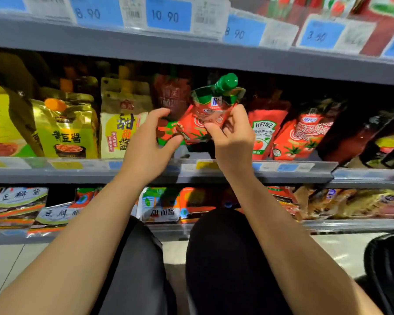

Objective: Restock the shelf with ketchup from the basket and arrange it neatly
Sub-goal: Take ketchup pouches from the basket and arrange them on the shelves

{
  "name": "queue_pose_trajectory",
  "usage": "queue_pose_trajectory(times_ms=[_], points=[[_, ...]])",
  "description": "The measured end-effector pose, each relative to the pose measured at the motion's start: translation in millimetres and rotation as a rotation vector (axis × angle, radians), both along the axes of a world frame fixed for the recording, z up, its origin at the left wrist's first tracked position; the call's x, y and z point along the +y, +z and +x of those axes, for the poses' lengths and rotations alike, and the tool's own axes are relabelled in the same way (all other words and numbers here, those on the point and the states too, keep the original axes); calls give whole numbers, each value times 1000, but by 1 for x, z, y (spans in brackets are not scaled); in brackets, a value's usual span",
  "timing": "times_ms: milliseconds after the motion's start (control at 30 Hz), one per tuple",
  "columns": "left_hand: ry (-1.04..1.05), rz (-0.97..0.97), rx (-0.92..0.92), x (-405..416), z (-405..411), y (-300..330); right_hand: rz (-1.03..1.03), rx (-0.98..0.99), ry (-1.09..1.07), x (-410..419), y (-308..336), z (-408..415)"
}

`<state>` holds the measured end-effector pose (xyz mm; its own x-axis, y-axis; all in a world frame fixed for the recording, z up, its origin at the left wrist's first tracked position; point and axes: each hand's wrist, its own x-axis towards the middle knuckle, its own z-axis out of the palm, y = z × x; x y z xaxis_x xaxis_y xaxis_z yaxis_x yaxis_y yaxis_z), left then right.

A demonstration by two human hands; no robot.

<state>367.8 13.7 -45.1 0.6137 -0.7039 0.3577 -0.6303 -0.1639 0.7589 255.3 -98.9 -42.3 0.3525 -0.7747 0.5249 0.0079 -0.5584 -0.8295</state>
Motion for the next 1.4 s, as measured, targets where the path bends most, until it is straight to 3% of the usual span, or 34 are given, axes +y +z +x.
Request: queue_pose_trajectory(times_ms=[200,400,467,633,833,933,1400], points=[[-180,89,-137,-41,-45,-5,220,-224,-214,-24,7,-122],[-311,148,-397,-78,-95,-21,188,-160,-556,-100,16,-217],[-331,204,-445,-90,-117,-19,177,-115,-529,-121,14,-228],[-488,227,-809,-134,-151,-38,206,-58,-326,-169,11,-210],[-468,556,-779,-181,-177,-57,353,328,-295,-207,-30,-204],[-406,576,-794,-193,-182,-71,386,435,-318,-210,-30,-196],[-399,650,-813,-213,-186,-73,230,424,-345,-218,-37,-181]])
